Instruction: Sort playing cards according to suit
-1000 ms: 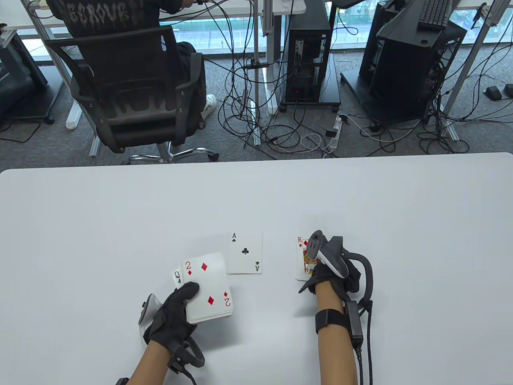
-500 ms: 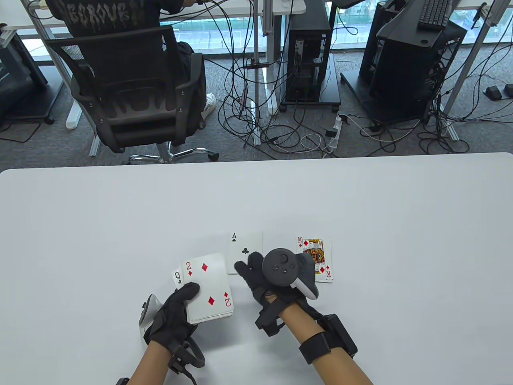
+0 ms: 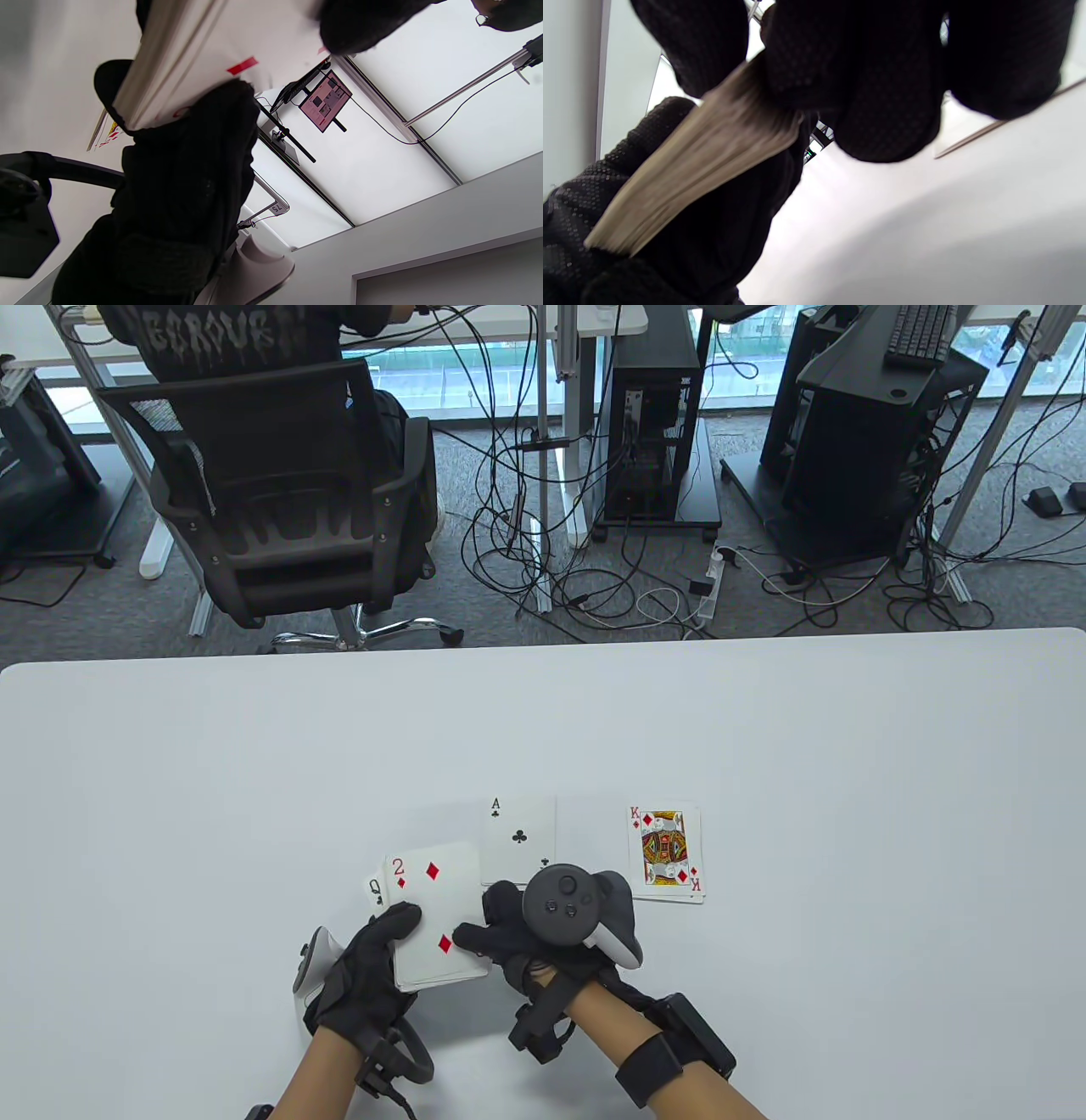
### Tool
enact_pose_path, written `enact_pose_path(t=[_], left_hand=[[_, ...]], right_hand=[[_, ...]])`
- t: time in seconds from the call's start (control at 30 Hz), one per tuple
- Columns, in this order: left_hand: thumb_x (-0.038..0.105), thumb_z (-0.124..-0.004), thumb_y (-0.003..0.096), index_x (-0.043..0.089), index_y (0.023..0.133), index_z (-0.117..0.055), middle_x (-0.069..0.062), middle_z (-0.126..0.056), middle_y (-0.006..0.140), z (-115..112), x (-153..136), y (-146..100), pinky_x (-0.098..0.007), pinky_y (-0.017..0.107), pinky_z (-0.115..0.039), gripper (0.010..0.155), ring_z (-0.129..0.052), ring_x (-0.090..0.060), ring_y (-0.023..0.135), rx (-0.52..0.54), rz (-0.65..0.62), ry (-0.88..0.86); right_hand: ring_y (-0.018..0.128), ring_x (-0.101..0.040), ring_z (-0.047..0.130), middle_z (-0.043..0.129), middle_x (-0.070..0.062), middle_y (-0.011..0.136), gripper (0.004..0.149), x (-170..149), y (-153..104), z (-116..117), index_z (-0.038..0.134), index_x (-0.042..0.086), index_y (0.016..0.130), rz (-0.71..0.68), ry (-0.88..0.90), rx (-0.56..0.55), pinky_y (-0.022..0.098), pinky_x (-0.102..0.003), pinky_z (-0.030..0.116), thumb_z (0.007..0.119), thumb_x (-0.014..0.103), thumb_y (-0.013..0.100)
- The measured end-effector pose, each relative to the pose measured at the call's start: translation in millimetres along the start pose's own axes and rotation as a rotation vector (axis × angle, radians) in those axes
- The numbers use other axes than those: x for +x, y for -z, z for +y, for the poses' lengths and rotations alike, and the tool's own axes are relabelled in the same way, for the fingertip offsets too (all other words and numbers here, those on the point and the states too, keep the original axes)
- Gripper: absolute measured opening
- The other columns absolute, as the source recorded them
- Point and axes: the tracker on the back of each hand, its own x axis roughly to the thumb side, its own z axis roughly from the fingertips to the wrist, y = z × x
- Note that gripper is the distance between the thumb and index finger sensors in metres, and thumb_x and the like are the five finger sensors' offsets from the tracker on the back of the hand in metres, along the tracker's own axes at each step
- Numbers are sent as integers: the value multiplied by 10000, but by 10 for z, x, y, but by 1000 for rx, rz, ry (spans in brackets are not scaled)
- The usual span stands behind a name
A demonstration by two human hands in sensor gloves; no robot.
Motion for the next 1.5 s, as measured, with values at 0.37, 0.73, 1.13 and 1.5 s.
enact_pose_path(t=[0.37, 0.73, 1.13, 1.5], left_hand=[[489, -671, 636, 306, 1106, -307, -1, -497, 1132, -9, -7, 3, -395, 705, -697, 622, -690, -257, 1001, -18, 1, -18], [482, -670, 638, 317, 1103, -323, 16, -521, 1127, -8, -1, 10, -386, 698, -710, 603, -714, -240, 993, -11, -14, -20], [483, -669, 638, 316, 1103, -320, 14, -519, 1127, -6, 1, 7, -384, 698, -710, 605, -715, -237, 992, -1, -13, -28], [489, -664, 639, 315, 1104, -313, 13, -512, 1129, -8, 2, 3, -385, 700, -707, 608, -708, -238, 996, 7, -10, -31]], right_hand=[[280, -267, 985, 917, -68, 344, 391, -138, -8, -92, 753, -148, 679, -27, 120, -62, 244, -484, 867, 695, 205, 522], [320, -308, 976, 911, -95, 385, 573, -146, -64, -122, 716, -173, 731, -69, 101, -19, 267, -516, 849, 756, 352, 505], [305, -292, 981, 918, -82, 363, 442, -555, -34, -644, 743, -143, 713, 72, 237, -179, 262, -504, 855, 716, 255, 523], [256, -289, 982, 923, -85, 323, 420, -1358, -276, -1304, 766, -157, 686, 492, -116, -354, 222, -500, 857, 706, 227, 525]])
